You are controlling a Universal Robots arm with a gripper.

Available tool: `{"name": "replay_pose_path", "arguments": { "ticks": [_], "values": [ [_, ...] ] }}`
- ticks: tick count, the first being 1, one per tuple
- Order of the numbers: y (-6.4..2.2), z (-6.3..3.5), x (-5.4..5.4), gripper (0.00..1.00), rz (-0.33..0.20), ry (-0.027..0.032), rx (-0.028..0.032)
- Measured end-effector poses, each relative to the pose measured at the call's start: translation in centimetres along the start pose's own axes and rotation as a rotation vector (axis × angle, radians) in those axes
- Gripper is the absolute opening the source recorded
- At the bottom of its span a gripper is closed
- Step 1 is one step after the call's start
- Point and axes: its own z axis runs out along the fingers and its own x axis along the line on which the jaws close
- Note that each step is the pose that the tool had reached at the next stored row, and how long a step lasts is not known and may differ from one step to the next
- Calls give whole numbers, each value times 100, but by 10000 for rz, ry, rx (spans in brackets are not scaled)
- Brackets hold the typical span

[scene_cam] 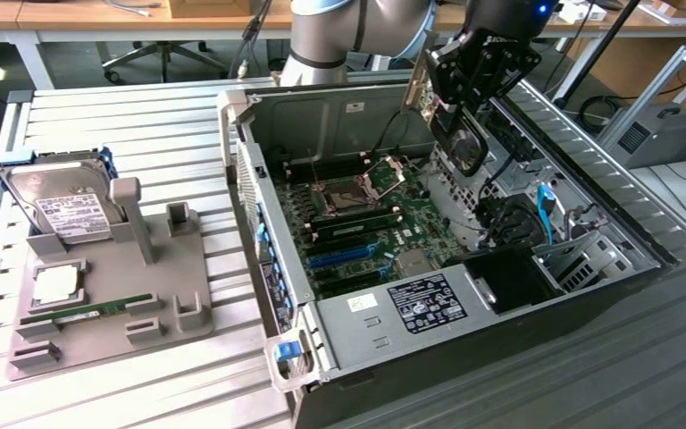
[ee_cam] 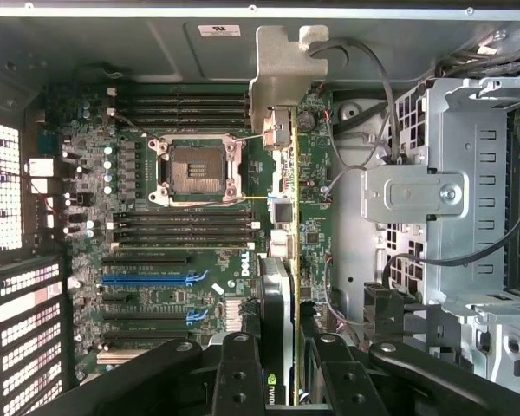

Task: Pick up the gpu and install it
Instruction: 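Insert the gpu into the slot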

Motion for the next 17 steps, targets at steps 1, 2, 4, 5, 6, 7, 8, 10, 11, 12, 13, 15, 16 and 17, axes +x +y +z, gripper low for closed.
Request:
{"name": "replay_pose_path", "arguments": {
  "ticks": [1, 2, 4, 5, 6, 7, 8, 10, 11, 12, 13, 15, 16, 17],
  "values": [
    [0, 0, 0, 27, 0, 0, 0],
    [0, 0, 0, 27, -4, 0, 0],
    [1, 0, 0, 27, -330, 12, -7],
    [0, 0, 0, 27, -546, 20, -11],
    [0, 0, 0, 27, -726, 27, -14],
    [0, 0, 0, 27, -1135, 42, -22],
    [0, 0, 0, 27, -1479, 55, -29],
    [0, 1, 0, 27, -1954, 72, -39],
    [0, 1, 0, 27, -2188, 81, -43],
    [0, 1, 0, 27, -2399, 89, -47],
    [0, 1, 0, 27, -2715, 101, -53],
    [0, 2, 0, 27, -3451, 128, -66],
    [0, 2, 0, 27, -3608, 134, -70],
    [0, 3, 0, 27, -3795, 141, -74]
  ]
}}
